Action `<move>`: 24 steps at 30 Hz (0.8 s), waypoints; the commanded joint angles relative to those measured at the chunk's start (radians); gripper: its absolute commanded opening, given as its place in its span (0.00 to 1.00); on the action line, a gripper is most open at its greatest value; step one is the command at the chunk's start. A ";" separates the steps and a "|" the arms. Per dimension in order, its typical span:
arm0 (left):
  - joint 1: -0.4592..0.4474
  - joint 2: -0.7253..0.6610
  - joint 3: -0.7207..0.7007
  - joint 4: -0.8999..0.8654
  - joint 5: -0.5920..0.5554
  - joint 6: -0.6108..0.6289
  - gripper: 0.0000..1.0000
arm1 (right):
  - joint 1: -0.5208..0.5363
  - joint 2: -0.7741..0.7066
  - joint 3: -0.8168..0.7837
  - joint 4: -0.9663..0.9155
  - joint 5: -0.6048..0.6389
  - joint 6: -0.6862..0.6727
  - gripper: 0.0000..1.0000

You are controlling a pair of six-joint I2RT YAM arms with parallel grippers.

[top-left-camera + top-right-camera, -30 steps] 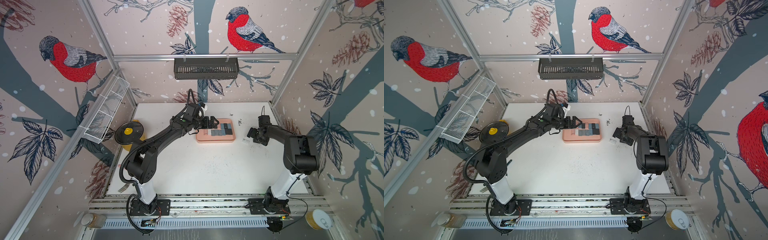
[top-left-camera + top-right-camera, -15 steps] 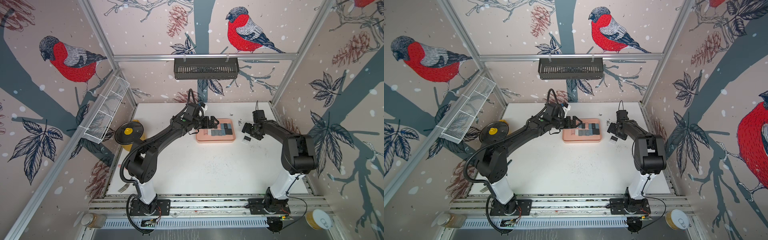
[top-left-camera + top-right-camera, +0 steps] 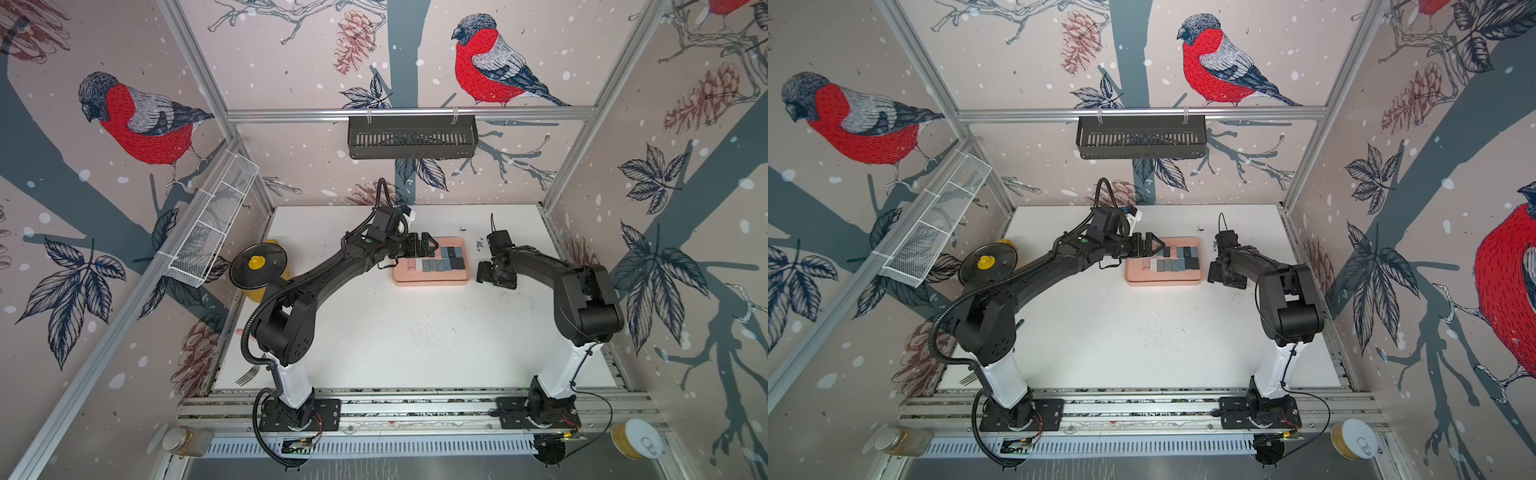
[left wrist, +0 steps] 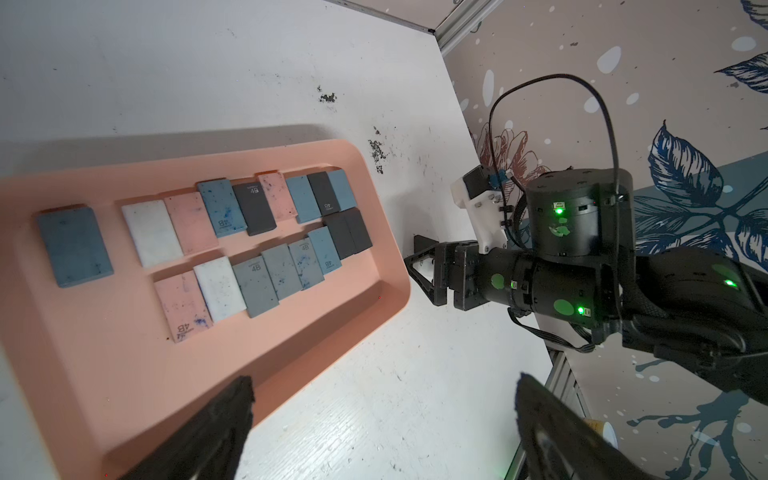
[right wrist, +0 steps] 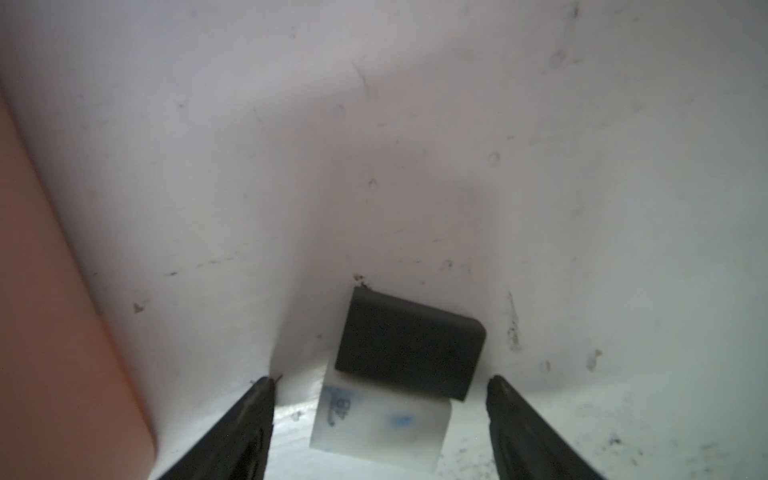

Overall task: Put the eraser in the storage box
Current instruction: Move the eraser to the center of the board, then pick up the eraser from the center of the board.

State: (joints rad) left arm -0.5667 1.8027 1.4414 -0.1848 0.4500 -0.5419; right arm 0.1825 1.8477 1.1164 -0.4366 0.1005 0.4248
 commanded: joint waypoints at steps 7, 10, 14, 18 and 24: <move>-0.002 -0.004 0.012 0.000 0.012 0.020 0.97 | 0.057 -0.063 -0.079 0.093 -0.295 0.211 0.73; -0.002 -0.007 0.017 -0.011 0.000 0.030 0.97 | 0.093 -0.101 -0.092 0.093 -0.328 0.260 0.72; 0.001 -0.012 0.021 -0.019 -0.010 0.036 0.97 | 0.101 -0.165 -0.114 0.035 -0.289 0.237 0.72; 0.004 -0.008 0.026 -0.022 -0.004 0.035 0.97 | 0.071 -0.177 -0.103 -0.022 -0.190 0.128 0.72; 0.009 -0.009 0.027 -0.022 -0.007 0.038 0.97 | 0.078 -0.053 -0.015 -0.029 -0.149 0.085 0.67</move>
State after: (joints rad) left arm -0.5591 1.8000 1.4593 -0.2173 0.4435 -0.5171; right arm 0.2546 1.7573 1.0763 -0.4454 -0.0921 0.5457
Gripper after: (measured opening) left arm 0.973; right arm 0.674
